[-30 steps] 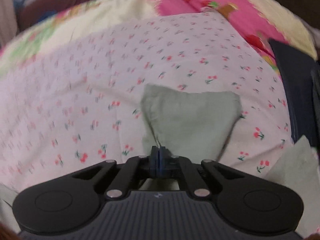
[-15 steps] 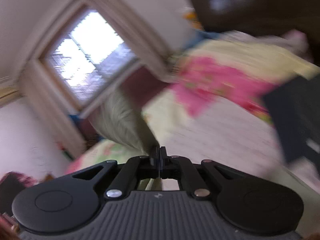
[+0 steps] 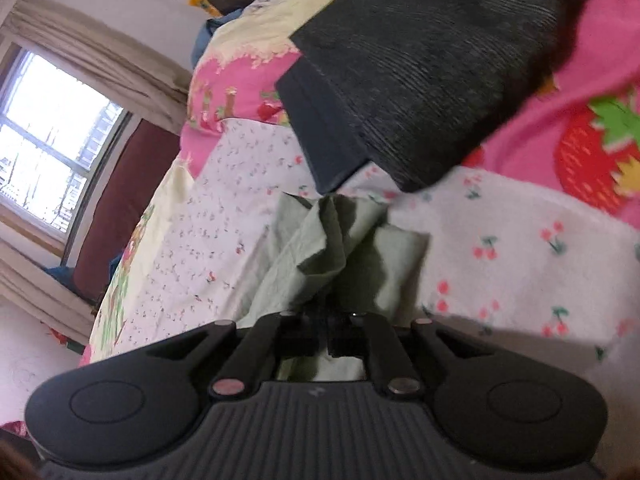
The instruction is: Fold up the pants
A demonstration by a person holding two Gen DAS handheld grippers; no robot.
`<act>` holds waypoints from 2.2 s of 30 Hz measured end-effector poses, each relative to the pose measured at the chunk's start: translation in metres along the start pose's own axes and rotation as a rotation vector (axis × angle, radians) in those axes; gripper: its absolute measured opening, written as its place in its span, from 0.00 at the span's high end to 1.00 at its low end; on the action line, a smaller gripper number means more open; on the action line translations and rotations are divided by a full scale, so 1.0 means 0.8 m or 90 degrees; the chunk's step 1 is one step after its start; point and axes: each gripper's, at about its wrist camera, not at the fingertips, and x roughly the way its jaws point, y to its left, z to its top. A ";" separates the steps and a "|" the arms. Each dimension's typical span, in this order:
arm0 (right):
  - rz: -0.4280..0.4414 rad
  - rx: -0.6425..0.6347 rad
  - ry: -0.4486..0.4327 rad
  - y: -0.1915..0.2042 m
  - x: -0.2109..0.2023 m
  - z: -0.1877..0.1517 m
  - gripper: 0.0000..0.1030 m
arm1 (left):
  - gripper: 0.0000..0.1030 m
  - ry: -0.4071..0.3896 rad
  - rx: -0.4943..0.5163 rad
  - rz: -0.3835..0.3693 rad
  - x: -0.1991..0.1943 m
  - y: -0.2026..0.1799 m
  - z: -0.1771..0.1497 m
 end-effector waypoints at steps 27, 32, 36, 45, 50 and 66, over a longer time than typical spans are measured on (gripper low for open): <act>-0.048 -0.038 0.051 0.014 -0.003 0.011 0.63 | 0.68 -0.023 -0.009 -0.015 -0.013 -0.005 -0.001; -0.039 -0.008 0.035 0.012 0.009 0.015 0.95 | 0.68 -0.024 -0.005 -0.016 -0.017 -0.008 0.004; 0.068 0.019 0.010 0.025 -0.032 0.022 0.97 | 0.68 -0.042 -0.004 -0.010 -0.027 -0.006 0.010; -0.027 0.015 0.043 -0.011 -0.024 0.014 0.96 | 0.62 -0.035 0.009 -0.030 -0.015 -0.025 0.002; -0.013 0.061 0.035 -0.026 -0.027 0.006 0.85 | 0.61 -0.030 0.032 -0.019 -0.013 -0.029 -0.005; 0.034 0.138 0.029 -0.026 0.027 0.000 0.95 | 0.61 -0.025 0.008 0.001 -0.004 -0.012 -0.002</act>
